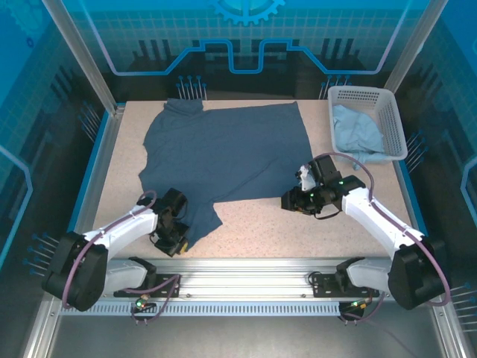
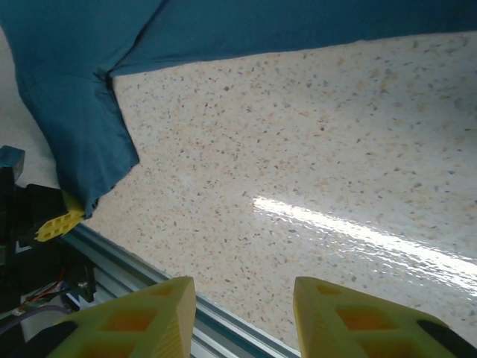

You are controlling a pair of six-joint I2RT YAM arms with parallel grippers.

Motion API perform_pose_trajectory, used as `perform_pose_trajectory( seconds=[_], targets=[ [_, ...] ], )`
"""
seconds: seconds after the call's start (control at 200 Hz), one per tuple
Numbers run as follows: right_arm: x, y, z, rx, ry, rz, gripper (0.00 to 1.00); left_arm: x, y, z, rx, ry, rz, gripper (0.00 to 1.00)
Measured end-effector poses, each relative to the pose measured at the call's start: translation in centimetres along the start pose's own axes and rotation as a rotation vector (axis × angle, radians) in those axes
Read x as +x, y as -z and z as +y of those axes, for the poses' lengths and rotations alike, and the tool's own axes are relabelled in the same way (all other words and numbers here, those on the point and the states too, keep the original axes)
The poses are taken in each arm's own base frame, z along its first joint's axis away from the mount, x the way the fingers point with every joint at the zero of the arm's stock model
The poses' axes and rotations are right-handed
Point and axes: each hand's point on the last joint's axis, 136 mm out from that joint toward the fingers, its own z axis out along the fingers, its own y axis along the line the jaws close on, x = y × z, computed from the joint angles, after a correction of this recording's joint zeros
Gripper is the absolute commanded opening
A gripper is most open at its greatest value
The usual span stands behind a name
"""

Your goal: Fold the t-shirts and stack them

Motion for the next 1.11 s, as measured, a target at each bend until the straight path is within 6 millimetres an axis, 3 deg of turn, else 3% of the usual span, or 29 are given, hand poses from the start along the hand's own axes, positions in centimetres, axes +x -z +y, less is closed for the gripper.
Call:
perform_pose_trajectory(
  seconds=[0.155,0.325,0.555,0.775,0.975,1.105],
  targets=[
    [-1.1,1.2,-1.8,0.080,-0.037,-0.078,0.41,-1.7,1.4,-0.8,0.056,-0.026,-0.121,0.00],
    [-2.7,2.4,-6.6,0.259,-0.191,-0.167,0.46,-2.8,5.3,-1.2,0.159,-0.053,-0.243,0.00],
    [-4.6,1.2,-11.6,0.524,-0.267,-0.140,0.48,-4.1,7.1,1.5,0.101,-0.039,-0.347,0.00],
    [-7.7,0.5,-13.8,0.624,-0.251,-0.160,0.45,-4.8,7.0,2.7,0.035,-0.028,-0.384,0.00],
    [-7.7,0.0,-14.2,0.627,-0.236,-0.150,0.46,-4.9,7.0,2.6,0.021,-0.028,-0.388,0.00],
    [-6.2,-0.6,-14.8,0.627,-0.244,-0.119,0.45,-4.9,7.1,2.5,0.024,-0.030,-0.388,0.00]
  ],
)
